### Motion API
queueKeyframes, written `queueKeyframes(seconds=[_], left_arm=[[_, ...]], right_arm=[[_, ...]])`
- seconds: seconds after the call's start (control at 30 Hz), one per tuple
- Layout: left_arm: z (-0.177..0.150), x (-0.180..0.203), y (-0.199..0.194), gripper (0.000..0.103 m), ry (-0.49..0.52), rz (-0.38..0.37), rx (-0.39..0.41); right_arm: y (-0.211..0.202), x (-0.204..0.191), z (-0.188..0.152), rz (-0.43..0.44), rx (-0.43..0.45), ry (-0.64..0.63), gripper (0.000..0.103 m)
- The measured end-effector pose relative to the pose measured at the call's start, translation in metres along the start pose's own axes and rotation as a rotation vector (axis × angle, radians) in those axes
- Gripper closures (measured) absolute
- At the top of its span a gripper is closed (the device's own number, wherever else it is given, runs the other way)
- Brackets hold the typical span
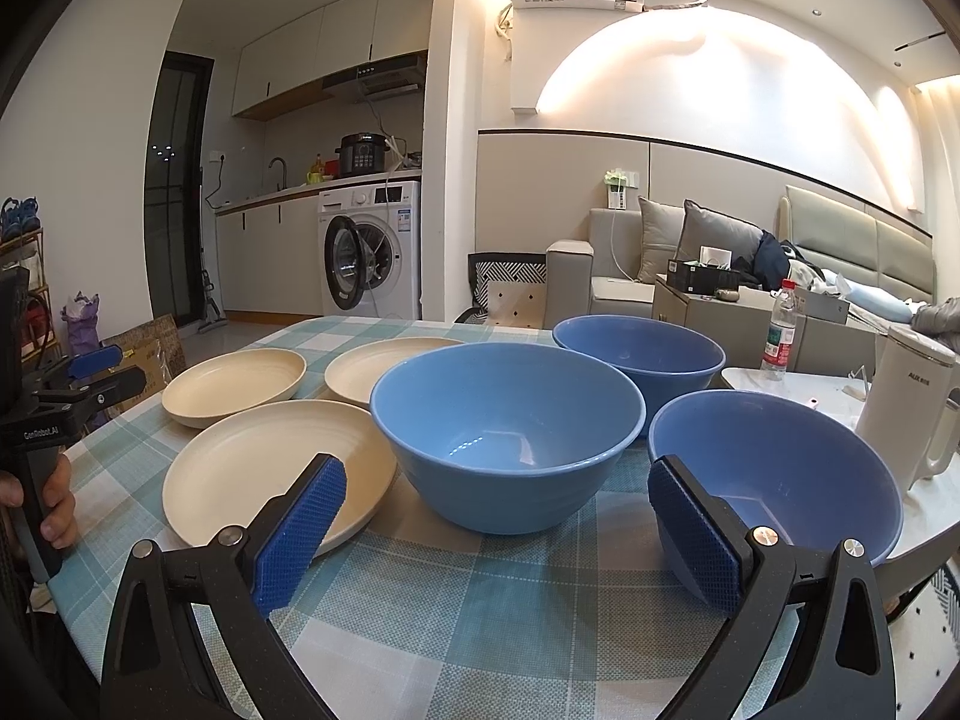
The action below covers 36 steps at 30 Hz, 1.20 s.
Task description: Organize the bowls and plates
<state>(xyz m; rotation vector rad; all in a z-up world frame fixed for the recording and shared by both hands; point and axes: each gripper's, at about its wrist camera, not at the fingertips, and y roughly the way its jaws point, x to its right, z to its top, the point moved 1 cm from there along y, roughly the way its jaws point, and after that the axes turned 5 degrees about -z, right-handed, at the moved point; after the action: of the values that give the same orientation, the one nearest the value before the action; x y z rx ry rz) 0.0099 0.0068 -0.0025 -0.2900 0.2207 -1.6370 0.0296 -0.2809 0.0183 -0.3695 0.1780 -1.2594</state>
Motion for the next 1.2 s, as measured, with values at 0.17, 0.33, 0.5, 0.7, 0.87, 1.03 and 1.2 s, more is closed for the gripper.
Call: queueKeyframes(seconds=[0.17, 0.33, 0.5, 0.7, 0.87, 1.03, 1.2], left_arm=[[-0.001, -0.001, 0.0, 0.0, -0.005, -0.001, -0.006], [-0.001, 0.0, 0.001, 0.0, -0.007, 0.0, -0.006], [-0.001, 0.001, 0.001, 0.0, -0.008, 0.002, -0.006], [-0.001, 0.001, 0.003, 0.0, -0.01, 0.01, -0.009], [-0.001, 0.001, 0.004, 0.0, -0.018, 0.015, -0.011], [-0.001, -0.004, 0.004, 0.0, -0.038, 0.018, -0.017], [0.0, -0.011, 0.006, 0.0, -0.073, 0.03, -0.024]], right_arm=[[0.0, 0.0, 0.0, 0.0, 0.0, 0.0, 0.0], [0.0, 0.0, 0.0, 0.0, -0.001, -0.002, 0.0], [0.0, 0.0, 0.0, -0.001, -0.001, 0.001, 0.0], [0.001, -0.001, -0.001, -0.01, -0.012, 0.004, 0.0], [0.003, -0.002, -0.001, -0.026, -0.031, -0.008, 0.0], [0.003, -0.001, -0.001, -0.028, -0.032, -0.011, 0.0], [0.003, -0.004, 0.003, -0.025, -0.043, -0.012, 0.0]])
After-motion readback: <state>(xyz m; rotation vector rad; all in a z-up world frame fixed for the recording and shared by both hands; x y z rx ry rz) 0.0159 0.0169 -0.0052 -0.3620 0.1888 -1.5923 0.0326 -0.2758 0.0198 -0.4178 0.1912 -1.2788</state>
